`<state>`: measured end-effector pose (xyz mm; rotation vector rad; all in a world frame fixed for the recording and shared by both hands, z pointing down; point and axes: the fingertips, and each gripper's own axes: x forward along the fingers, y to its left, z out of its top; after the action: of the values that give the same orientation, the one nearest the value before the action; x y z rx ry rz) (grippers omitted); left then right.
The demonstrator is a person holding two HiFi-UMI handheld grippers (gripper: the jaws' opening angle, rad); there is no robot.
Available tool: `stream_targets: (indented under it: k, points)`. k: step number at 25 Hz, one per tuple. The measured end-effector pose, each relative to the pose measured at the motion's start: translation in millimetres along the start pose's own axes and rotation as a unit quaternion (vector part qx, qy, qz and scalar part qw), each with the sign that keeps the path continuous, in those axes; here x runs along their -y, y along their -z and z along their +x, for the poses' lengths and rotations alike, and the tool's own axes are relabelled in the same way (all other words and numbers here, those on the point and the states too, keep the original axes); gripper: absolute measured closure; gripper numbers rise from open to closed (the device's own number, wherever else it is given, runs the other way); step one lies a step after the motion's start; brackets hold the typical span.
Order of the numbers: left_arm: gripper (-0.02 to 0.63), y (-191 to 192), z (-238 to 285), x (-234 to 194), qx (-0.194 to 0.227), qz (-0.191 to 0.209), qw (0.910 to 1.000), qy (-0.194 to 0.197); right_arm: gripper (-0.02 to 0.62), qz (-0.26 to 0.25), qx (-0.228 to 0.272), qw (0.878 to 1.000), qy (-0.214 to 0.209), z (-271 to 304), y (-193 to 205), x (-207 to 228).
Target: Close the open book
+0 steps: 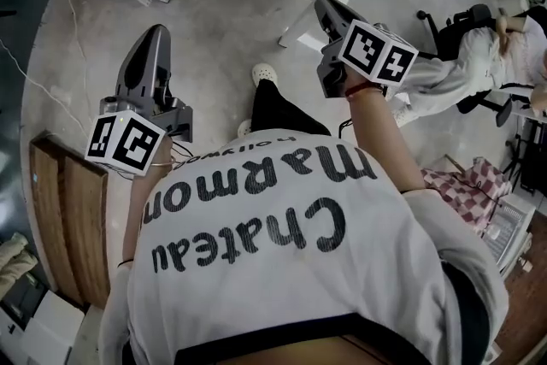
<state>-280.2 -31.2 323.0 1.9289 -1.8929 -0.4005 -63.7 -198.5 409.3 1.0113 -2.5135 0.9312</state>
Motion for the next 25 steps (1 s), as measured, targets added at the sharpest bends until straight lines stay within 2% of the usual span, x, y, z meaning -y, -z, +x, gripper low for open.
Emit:
stream_targets:
  k: [8, 13, 14, 15, 16, 18, 20, 21, 23, 25]
  points:
    - [0.582, -17, 27, -17, 0.017, -0.002, 0.9995, -0.027, 0.546, -0.023, -0.007, 1.000, -0.003, 47, -44, 13]
    - [0.581, -13, 37, -23, 0.014, -0.010, 0.9988, -0.045, 0.542, -0.100, -0.038, 0.994, 0.006, 70, -55, 23]
    - [0.581, -13, 36, -25, 0.015, -0.013, 0.9985, -0.050, 0.516, -0.115, -0.050, 0.992, 0.003, 75, -55, 23]
    - [0.583, -13, 35, -28, 0.015, -0.015, 0.9982, -0.056, 0.433, -0.131, -0.061, 0.989, -0.002, 79, -54, 23]
    - [0.581, -13, 34, -31, 0.016, -0.016, 0.9978, -0.062, 0.397, -0.149, -0.071, 0.986, -0.007, 83, -53, 22]
    - [0.581, -10, 30, -35, 0.018, -0.019, 0.9971, -0.071, 0.397, -0.190, -0.090, 0.977, -0.010, 86, -48, 21]
    - [0.581, -6, 24, -38, 0.017, -0.021, 0.9965, -0.079, 0.391, -0.255, -0.111, 0.960, -0.009, 90, -39, 20]
    - [0.582, -4, 20, -40, 0.017, -0.021, 0.9961, -0.084, 0.379, -0.294, -0.124, 0.948, -0.009, 92, -34, 18]
    - [0.583, -1, 16, -44, 0.015, -0.023, 0.9954, -0.091, 0.364, -0.374, -0.149, 0.915, -0.006, 96, -26, 13]
    - [0.581, -1, 13, -47, 0.016, -0.026, 0.9947, -0.099, 0.363, -0.459, -0.162, 0.874, 0.004, 100, -24, 10]
